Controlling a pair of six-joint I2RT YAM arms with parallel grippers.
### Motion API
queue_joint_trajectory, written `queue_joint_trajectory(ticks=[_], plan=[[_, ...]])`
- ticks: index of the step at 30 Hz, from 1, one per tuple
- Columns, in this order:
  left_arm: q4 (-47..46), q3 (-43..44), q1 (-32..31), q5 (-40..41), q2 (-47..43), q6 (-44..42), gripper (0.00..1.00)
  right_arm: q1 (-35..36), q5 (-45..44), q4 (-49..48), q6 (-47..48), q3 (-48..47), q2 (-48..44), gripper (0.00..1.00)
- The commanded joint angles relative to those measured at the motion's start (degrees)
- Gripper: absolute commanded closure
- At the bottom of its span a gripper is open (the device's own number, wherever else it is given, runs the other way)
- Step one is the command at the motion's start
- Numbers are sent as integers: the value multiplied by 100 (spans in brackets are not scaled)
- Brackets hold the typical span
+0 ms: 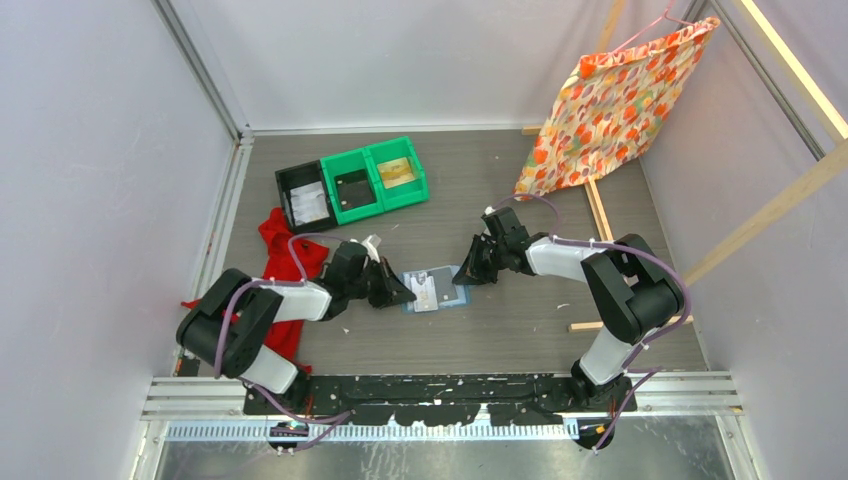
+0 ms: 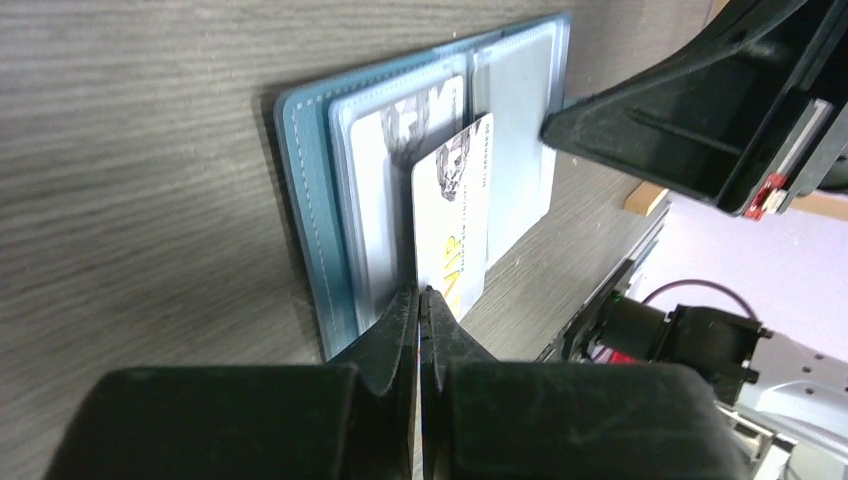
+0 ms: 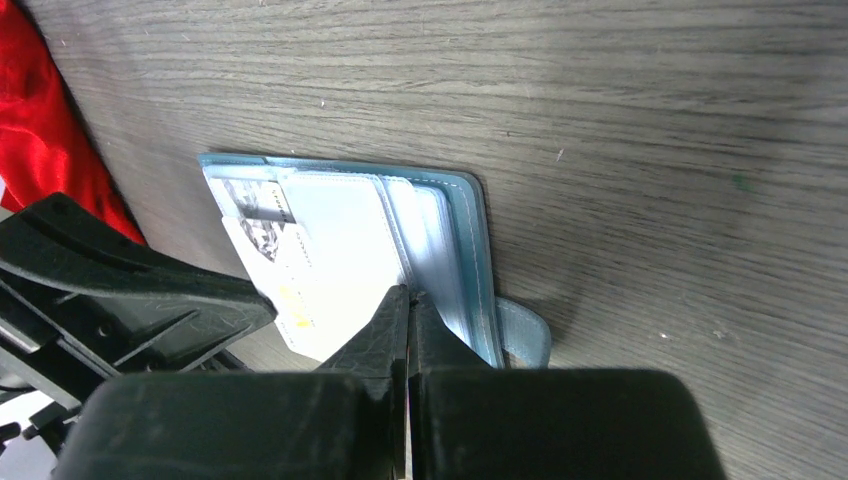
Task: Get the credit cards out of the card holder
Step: Remove the credit card from the card holder, then place the credit card in the storage box.
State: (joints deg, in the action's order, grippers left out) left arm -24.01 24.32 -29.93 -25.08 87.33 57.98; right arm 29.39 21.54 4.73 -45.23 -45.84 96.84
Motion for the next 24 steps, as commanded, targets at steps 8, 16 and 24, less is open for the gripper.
queue_joint_trajectory(ticks=[8,16,24], plan=[[1820,399,82,141,-1225,-713,100,0,-563,616,241,192,266,99],[2318,598,193,241,-1695,-777,100,0,-541,622,252,155,310,99],[2606,840,352,252,-1979,-823,100,1,-537,626,276,155,310,99]])
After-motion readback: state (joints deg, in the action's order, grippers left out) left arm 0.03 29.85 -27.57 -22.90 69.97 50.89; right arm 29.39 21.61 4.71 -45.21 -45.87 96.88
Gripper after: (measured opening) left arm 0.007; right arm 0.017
